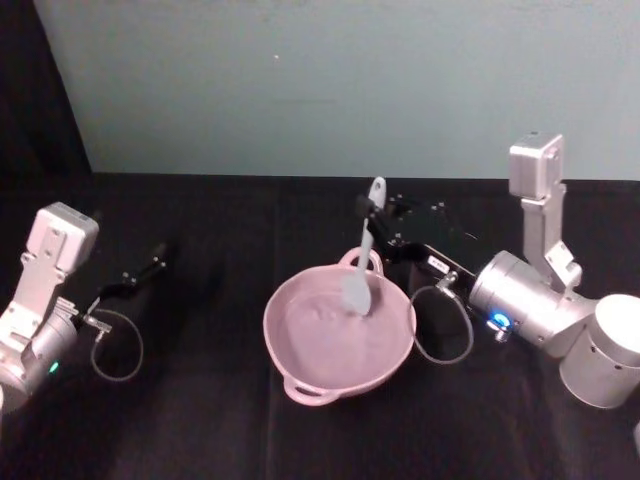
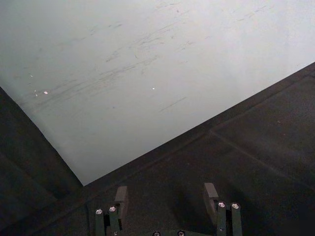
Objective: Use the one hand to pick up the spoon and stir the clear water in the bowl.
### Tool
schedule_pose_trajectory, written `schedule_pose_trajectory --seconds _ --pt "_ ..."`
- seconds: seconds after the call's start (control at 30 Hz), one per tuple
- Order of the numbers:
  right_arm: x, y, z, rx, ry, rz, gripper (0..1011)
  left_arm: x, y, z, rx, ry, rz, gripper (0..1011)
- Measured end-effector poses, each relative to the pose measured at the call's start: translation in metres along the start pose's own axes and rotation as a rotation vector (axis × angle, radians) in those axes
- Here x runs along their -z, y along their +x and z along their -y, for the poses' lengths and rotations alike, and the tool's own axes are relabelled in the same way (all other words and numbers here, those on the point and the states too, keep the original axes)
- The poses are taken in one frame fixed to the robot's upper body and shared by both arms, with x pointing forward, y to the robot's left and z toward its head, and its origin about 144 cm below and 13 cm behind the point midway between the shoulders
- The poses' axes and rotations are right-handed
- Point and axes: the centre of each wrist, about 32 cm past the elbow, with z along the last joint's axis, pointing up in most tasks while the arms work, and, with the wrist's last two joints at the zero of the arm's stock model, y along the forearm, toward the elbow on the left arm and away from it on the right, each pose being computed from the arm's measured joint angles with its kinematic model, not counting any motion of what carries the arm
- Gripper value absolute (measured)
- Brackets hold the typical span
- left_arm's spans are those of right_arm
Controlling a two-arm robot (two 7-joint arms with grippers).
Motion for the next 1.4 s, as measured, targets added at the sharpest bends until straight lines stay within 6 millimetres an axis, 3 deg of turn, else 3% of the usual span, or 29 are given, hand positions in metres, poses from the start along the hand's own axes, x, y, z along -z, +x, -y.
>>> schedule_pose_trajectory --seconds 0.5,0.9,1.4 --pt "-0.008 -0.015 0.016 -0.041 -0.024 0.074 117 0.000 0.000 0.000 0.000 0.000 0.000 1005" --pt "-0.007 -0.040 0.004 -0.173 -0.006 0.055 117 0.000 0.000 0.000 0.000 0.000 0.000 1005" --pt "0.006 -0.032 -0.017 -0.147 0.025 -0.014 117 0.000 0.000 0.000 0.000 0.000 0.000 1005"
